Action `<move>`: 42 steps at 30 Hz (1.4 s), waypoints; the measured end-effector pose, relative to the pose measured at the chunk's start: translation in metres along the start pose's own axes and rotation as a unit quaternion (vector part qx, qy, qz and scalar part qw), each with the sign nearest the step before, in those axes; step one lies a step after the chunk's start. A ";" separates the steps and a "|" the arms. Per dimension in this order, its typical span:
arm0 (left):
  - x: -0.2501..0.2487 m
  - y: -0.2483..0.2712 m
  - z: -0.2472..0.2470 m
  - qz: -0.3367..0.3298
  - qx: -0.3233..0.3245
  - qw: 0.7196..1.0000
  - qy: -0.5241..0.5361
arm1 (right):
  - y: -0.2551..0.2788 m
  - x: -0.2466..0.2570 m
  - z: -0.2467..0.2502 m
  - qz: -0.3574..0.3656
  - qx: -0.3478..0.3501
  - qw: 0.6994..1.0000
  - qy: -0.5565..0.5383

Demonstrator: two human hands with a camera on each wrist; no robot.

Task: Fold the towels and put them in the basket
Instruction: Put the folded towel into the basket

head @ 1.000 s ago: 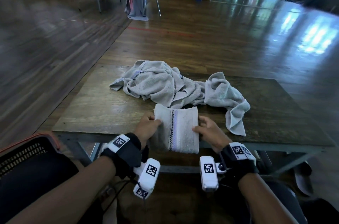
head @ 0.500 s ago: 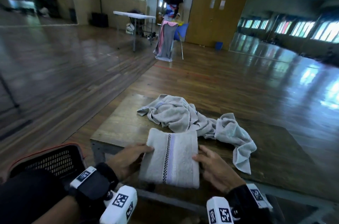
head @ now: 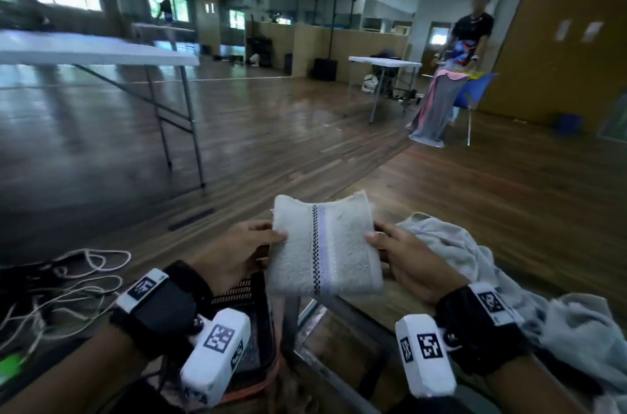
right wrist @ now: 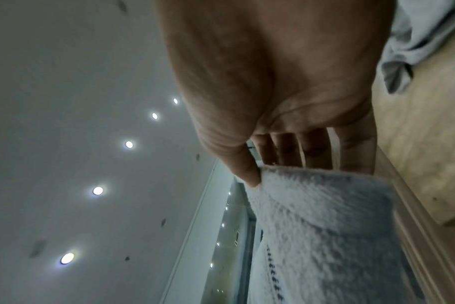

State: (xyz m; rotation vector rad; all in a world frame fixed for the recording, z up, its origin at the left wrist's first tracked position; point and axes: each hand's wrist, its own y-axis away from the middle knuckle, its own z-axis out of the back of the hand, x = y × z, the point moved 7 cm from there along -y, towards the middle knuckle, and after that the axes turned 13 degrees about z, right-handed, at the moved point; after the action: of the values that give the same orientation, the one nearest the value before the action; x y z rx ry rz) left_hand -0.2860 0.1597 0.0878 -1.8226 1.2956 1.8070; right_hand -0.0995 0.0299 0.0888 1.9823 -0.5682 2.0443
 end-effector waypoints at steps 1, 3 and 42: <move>0.004 -0.004 0.016 0.006 -0.013 1.000 0.005 | -0.010 -0.009 -0.011 -0.007 0.010 1.000 -0.004; 0.017 -0.014 0.048 0.021 -0.043 0.999 0.004 | -0.028 -0.033 -0.035 -0.025 0.024 0.999 -0.007; 0.365 -0.359 0.327 0.164 -0.368 0.848 -0.345 | -0.235 -0.548 -0.217 -0.114 0.023 0.895 0.430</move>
State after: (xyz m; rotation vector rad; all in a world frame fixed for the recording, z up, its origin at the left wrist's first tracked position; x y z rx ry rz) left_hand -0.3062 0.4545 -0.4430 -0.9629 0.6785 3.0561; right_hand -0.1653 0.3879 -0.4314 0.8993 -0.0800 2.4686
